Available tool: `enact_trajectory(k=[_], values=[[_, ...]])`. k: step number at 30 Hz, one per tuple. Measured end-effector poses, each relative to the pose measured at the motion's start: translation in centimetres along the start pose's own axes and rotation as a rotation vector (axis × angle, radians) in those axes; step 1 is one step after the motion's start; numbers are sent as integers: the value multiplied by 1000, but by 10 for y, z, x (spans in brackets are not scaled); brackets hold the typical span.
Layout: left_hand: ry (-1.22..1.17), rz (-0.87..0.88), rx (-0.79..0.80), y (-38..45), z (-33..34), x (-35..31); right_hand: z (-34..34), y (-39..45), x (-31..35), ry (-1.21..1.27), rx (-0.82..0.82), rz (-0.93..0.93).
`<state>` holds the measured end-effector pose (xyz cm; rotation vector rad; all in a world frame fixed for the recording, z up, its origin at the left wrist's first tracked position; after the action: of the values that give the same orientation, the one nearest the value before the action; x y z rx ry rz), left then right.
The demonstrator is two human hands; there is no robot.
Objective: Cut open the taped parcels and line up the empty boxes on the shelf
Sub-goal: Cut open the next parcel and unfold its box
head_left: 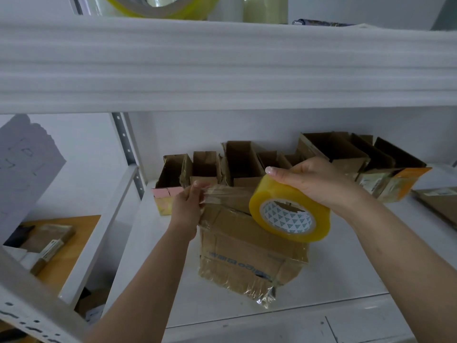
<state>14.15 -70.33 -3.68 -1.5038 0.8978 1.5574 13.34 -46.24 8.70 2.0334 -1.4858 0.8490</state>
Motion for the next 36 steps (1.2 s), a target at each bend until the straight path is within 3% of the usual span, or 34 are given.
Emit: enact_trajectory(k=[7, 20, 29, 36], values=[[53, 89, -108, 1, -8, -1, 4, 4, 4, -48, 36, 4], [-281, -274, 10, -2, -2, 32, 17, 8, 12, -110, 75, 14], [-56, -378, 177, 3, -2, 52, 16, 8, 12, -49, 26, 42], [-21, -456, 205, -4, -1, 83, 14, 9, 9, -29, 17, 67]])
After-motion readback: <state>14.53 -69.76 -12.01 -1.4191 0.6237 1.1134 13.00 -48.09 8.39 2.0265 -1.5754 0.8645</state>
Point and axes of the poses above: each hand's wrist, its own y-axis towards the middle knuckle, its own z-axis out of the palm, x = y × z, the point moved 7 cm from there along y, towards the middle knuckle, and after that the axes turned 2 degrees about -y, right-handed, at the moved point
